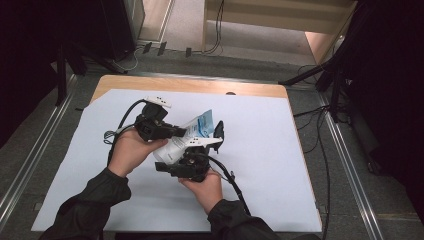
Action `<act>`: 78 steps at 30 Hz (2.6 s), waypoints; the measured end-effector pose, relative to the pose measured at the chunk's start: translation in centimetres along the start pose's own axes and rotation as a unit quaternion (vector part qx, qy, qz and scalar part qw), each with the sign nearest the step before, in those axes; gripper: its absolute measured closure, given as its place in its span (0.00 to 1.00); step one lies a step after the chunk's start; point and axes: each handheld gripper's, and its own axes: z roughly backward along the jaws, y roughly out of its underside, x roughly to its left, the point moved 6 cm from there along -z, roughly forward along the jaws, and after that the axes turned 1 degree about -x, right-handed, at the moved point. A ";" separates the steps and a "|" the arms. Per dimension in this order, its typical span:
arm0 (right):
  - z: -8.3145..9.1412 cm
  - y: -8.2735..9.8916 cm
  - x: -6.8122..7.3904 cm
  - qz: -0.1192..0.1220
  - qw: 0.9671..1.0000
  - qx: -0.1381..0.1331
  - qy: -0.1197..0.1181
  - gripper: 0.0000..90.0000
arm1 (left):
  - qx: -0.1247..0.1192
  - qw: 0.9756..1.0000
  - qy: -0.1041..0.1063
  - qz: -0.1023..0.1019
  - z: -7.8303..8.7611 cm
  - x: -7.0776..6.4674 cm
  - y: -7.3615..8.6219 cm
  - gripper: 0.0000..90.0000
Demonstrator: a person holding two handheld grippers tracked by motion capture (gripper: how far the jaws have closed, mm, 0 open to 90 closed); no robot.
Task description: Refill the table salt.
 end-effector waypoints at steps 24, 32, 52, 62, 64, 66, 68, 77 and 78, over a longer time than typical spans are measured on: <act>-0.7 -0.5 0.3 0.015 1.000 0.010 0.024 0.65 | -0.006 1.000 0.009 0.009 0.1 0.3 0.0 1.00; -0.9 -0.5 0.3 0.012 1.000 0.011 0.023 0.64 | -0.003 1.000 0.000 0.009 0.1 0.3 -0.2 1.00; -0.5 -0.9 -0.2 0.002 1.000 0.007 0.016 0.64 | 0.011 1.000 -0.011 0.006 -0.5 0.1 -1.0 1.00; -0.5 -0.9 0.0 -0.004 1.000 0.002 0.011 0.65 | 0.011 1.000 -0.016 0.000 -0.4 -0.2 -1.0 1.00; -0.6 -0.9 0.1 -0.006 1.000 0.001 0.010 0.65 | 0.011 1.000 -0.016 0.000 -0.3 -0.2 -1.0 1.00; -0.6 -1.0 0.1 -0.007 1.000 0.000 0.010 0.65 | 0.010 1.000 -0.015 -0.001 -0.3 -0.1 -1.0 1.00; -0.5 -0.9 0.1 -0.010 1.000 -0.001 0.009 0.66 | 0.009 1.000 -0.015 -0.001 -0.3 -0.2 -1.0 1.00; -0.4 -0.8 0.0 -0.021 1.000 -0.011 0.008 0.69 | 0.006 1.000 -0.013 0.000 -0.2 -0.1 -0.9 1.00; -0.4 -0.8 0.0 -0.021 1.000 -0.010 0.008 0.69 | 0.006 1.000 -0.013 -0.001 -0.2 -0.1 -0.9 1.00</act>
